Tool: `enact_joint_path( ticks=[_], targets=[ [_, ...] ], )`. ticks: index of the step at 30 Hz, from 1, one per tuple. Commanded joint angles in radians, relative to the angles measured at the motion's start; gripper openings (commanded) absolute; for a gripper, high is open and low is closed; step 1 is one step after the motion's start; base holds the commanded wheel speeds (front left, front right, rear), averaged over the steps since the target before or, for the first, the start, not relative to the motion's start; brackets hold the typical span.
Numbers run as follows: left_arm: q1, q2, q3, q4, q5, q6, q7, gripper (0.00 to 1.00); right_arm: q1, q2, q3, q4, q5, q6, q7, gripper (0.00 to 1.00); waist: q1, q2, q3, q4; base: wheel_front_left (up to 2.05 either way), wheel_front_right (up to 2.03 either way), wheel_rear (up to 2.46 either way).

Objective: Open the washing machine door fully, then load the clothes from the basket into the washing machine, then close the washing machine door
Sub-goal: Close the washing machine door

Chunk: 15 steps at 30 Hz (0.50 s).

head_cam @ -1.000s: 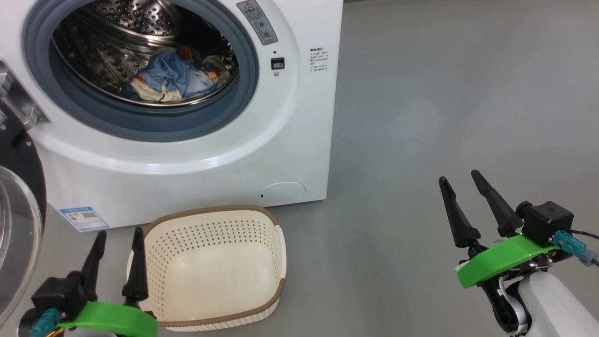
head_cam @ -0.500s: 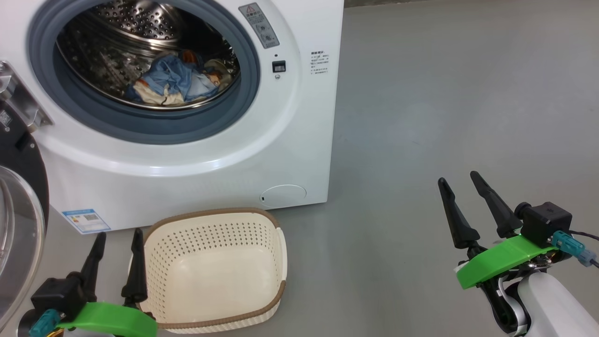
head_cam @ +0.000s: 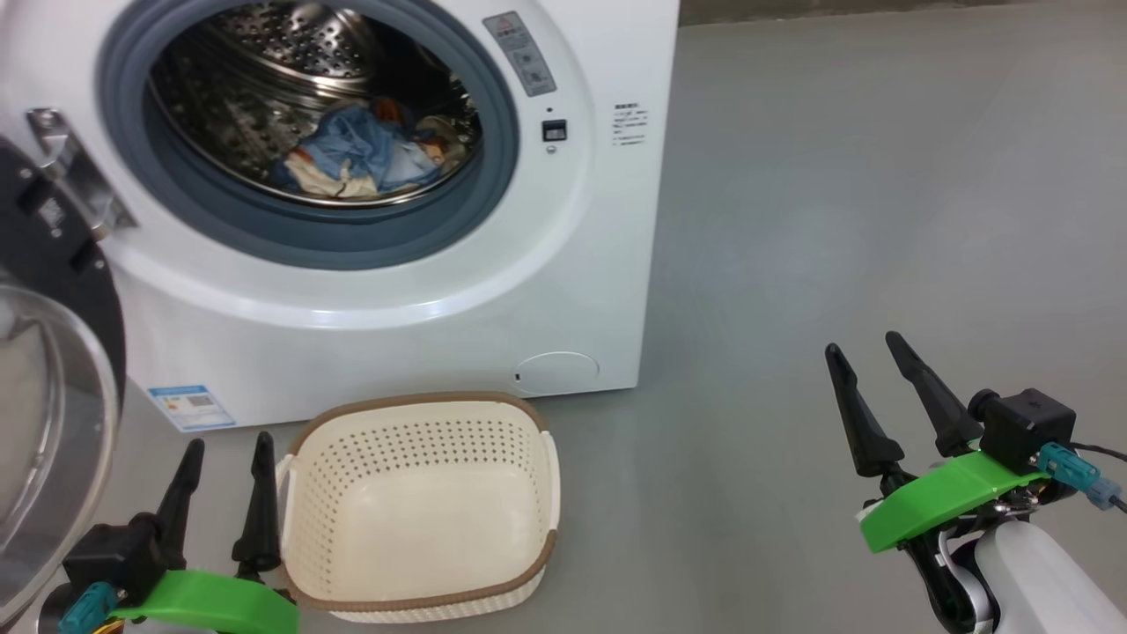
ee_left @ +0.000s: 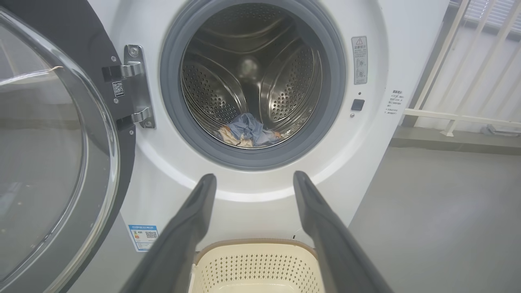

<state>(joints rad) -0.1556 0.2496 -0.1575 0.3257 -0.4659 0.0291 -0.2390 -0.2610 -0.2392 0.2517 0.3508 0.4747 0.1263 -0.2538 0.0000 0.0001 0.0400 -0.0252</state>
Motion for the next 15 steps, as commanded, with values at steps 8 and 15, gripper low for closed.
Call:
enact_joint_path(
  ticks=[8,15],
  targets=[
    [-0.019,0.036,0.036,-0.02,-0.012,0.014,-0.012,1.0,0.005,-0.006,0.012,-0.02,0.003,0.004,-0.008,1.0,0.0,-0.0001,-0.011,0.084,0.0,0.0,0.0],
    [-0.009,0.038,0.036,-0.029,-0.012,0.025,-0.013,1.0,0.009,-0.005,0.021,-0.015,0.005,0.004,-0.008,1.0,0.0,-0.0001,-0.022,0.143,0.0,0.0,0.0]
  ],
)
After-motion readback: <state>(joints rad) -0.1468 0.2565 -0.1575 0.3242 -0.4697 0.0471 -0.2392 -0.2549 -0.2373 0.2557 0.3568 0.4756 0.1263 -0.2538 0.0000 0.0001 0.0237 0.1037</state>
